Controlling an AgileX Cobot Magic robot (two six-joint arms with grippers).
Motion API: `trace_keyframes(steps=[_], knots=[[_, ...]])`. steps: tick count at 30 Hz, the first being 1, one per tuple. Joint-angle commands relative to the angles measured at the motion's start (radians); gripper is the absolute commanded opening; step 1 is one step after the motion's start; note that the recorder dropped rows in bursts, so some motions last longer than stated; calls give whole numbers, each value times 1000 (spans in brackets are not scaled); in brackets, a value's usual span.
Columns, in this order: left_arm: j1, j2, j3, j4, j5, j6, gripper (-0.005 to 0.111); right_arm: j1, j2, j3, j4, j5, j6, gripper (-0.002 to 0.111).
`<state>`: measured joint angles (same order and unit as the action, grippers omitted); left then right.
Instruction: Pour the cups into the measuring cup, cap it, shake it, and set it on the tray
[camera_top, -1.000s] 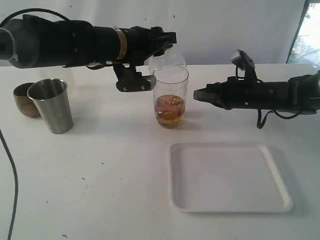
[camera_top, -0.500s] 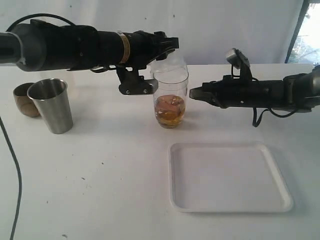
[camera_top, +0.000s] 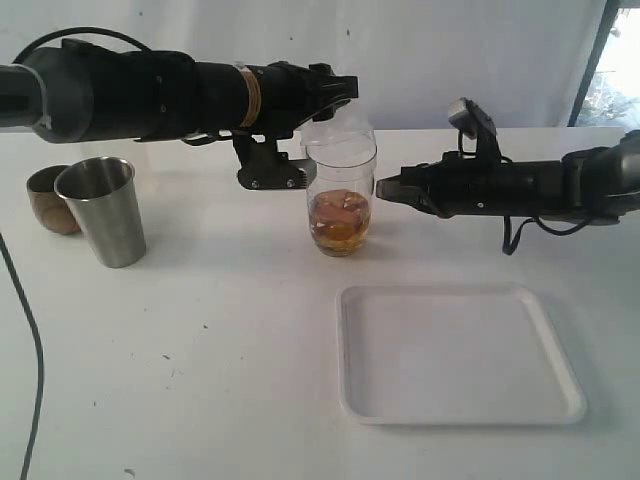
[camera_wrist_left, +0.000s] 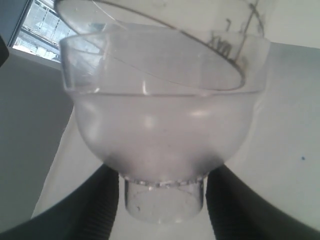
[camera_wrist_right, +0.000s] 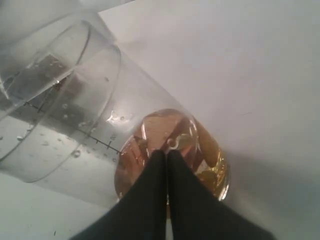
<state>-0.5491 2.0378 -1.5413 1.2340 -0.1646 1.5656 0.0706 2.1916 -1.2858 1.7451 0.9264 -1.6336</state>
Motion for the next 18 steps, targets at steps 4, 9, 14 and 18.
trace_keyframes(steps=[4,9,14,18], knots=[[-11,10,5,4,4,1,0,3,0,-6,-1,-15,-2,0],[-11,0,5,-4,-21,-22,5,3,0,-6,-1,-15,-2,0],[-11,-4,5,-26,-35,-26,31,3,0,-6,-1,-14,-2,0],[-11,-5,5,-65,-37,-24,48,3,0,-6,-1,-14,-2,0]])
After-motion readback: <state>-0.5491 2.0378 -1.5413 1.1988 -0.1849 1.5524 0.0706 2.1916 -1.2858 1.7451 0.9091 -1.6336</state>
